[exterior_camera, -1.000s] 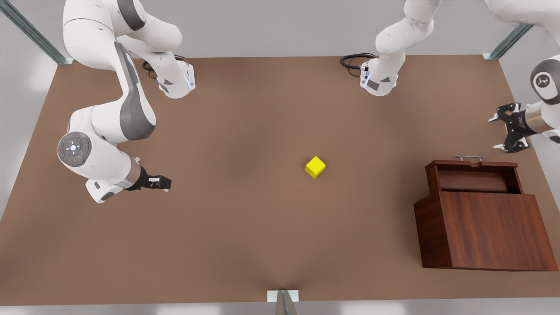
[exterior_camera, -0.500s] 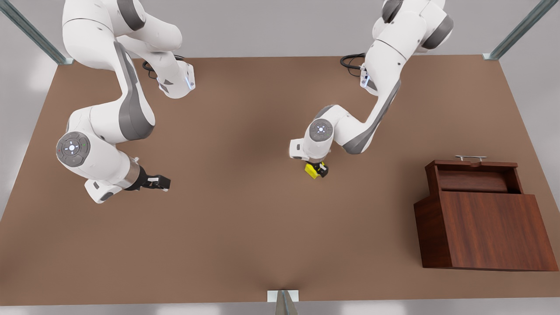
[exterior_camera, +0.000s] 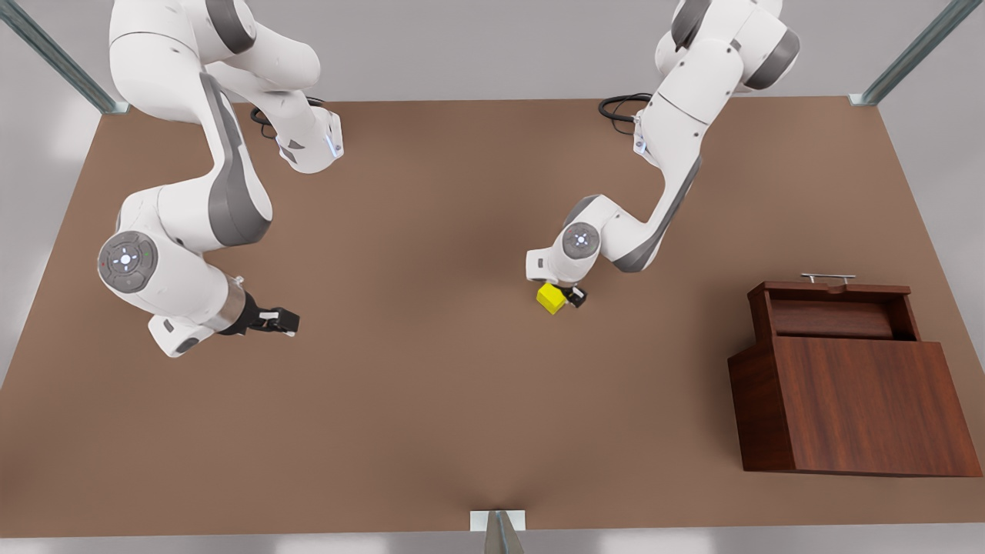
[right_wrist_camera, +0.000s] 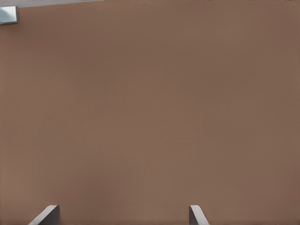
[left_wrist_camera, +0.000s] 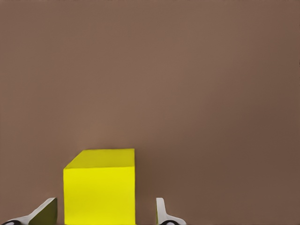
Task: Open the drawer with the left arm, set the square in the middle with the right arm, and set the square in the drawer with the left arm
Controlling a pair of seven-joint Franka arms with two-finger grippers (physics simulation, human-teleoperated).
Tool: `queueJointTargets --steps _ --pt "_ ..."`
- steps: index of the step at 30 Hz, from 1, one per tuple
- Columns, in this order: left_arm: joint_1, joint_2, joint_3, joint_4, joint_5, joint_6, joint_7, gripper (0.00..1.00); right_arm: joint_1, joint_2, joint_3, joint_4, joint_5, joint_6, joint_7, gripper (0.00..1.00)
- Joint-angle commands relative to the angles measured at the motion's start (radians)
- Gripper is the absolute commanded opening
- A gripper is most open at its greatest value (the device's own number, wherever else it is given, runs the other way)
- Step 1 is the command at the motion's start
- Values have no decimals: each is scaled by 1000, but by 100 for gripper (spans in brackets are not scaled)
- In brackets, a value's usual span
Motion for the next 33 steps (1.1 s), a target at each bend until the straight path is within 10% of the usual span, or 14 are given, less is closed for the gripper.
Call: queueJointTargets --steps 1,10,13,14,28,33 --pt "-2 0 0 1 -3 0 0 100 0 0 1 0 0 0 0 100" --pt "-2 82 15 3 14 99 0 100 1 1 -1 -2 0 2 0 100" --pt "-2 83 28 3 14 100 0 52 1 1 -1 0 0 2 0 100" --pt "-2 83 29 3 16 100 0 49 1 1 -1 0 0 2 0 100" --pt "15 26 38 11 8 33 -3 50 0 1 -1 2 0 2 0 100" --pt "15 -328 175 55 0 -430 -411 51 1 1 -1 2 0 5 0 100"
